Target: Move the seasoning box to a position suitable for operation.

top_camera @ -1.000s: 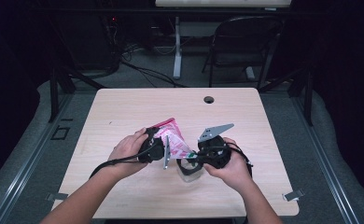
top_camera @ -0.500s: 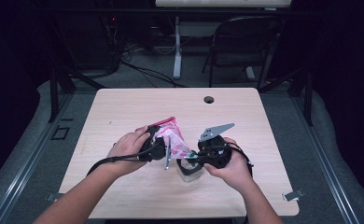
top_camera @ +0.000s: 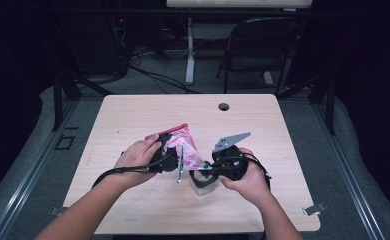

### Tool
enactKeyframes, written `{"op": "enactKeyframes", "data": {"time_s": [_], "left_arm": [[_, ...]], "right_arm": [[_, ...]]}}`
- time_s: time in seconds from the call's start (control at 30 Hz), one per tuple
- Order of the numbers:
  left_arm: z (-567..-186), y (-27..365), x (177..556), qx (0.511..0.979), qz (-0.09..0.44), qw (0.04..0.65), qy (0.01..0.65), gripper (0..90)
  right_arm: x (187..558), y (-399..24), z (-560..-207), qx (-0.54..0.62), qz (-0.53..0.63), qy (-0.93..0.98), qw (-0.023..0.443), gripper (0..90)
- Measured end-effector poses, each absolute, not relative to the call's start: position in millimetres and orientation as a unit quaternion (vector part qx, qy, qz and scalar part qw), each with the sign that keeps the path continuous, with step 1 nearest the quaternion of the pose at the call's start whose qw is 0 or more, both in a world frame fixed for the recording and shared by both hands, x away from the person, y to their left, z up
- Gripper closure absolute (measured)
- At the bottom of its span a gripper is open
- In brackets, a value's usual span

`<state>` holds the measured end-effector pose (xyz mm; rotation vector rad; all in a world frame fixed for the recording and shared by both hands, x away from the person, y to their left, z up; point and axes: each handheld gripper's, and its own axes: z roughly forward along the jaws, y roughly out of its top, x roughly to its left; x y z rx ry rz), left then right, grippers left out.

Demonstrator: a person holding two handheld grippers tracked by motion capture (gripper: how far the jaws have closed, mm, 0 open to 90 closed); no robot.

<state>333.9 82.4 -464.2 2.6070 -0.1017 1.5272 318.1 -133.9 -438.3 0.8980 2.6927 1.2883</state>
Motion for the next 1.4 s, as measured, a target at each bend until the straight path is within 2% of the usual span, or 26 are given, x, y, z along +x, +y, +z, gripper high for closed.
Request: {"op": "enactKeyframes", "data": {"time_s": [1.4], "left_arm": [[-470.1, 73.8, 325.0, 0.831, 0.549, 0.031, -0.084, 58.8]], "right_arm": [[319.7, -137.9, -449.6, 0.298, 0.393, 0.87, -0.006, 90.0]]}}
